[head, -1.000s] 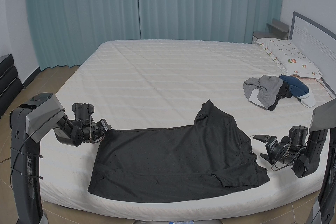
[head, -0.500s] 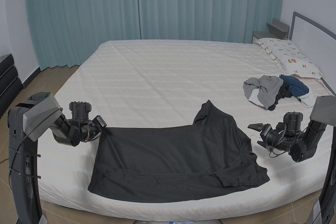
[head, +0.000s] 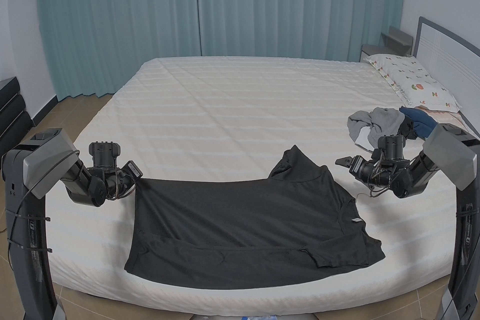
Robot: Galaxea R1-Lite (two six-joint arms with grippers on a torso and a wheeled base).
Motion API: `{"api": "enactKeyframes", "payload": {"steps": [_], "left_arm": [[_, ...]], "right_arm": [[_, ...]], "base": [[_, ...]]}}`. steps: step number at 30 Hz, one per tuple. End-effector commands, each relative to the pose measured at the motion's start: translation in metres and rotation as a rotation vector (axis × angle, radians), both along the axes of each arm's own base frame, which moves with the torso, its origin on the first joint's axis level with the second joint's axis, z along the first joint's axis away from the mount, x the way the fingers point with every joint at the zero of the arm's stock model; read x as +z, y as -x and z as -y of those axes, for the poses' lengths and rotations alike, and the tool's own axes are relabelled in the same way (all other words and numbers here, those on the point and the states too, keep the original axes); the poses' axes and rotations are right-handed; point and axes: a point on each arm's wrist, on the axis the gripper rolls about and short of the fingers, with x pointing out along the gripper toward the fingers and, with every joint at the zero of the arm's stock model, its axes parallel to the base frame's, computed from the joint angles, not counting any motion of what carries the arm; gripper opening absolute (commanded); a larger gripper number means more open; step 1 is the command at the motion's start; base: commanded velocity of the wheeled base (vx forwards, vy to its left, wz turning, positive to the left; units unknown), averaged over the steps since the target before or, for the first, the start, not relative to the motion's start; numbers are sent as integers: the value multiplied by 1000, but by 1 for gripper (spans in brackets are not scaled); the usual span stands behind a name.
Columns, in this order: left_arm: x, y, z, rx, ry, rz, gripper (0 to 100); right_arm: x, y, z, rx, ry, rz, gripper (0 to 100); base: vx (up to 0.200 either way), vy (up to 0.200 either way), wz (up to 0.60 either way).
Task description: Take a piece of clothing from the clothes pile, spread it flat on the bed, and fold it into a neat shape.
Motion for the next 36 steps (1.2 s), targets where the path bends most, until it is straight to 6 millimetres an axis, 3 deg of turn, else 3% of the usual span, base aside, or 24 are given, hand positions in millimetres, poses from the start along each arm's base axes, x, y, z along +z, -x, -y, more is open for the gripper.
{"api": "enactKeyframes", "payload": {"steps": [1, 8, 20, 21, 31, 36], "left_arm": [[3, 4, -7, 17, 1, -1, 0], [-1, 7, -5, 13, 0, -16, 0], [-1, 6, -5, 10, 1, -15, 0], [-1, 6, -5, 10, 1, -15, 0], [0, 5, -3, 6, -1, -10, 0], [1, 4, -3, 4, -2, -4, 0]], "right_arm": [[-21, -26, -17, 39, 40, -32, 100], [-20, -50, -38, 78, 43, 1, 100], [-31, -74, -53, 112, 68, 0, 100], [-31, -75, -53, 112, 68, -3, 0], [-37, -82, -52, 75, 89, -10, 0], [-21, -80, -42, 49, 75, -1, 0]], "base": [[0, 0, 0], [0, 0, 0], [0, 0, 0], [0, 0, 0], [0, 0, 0], [0, 0, 0]]}}
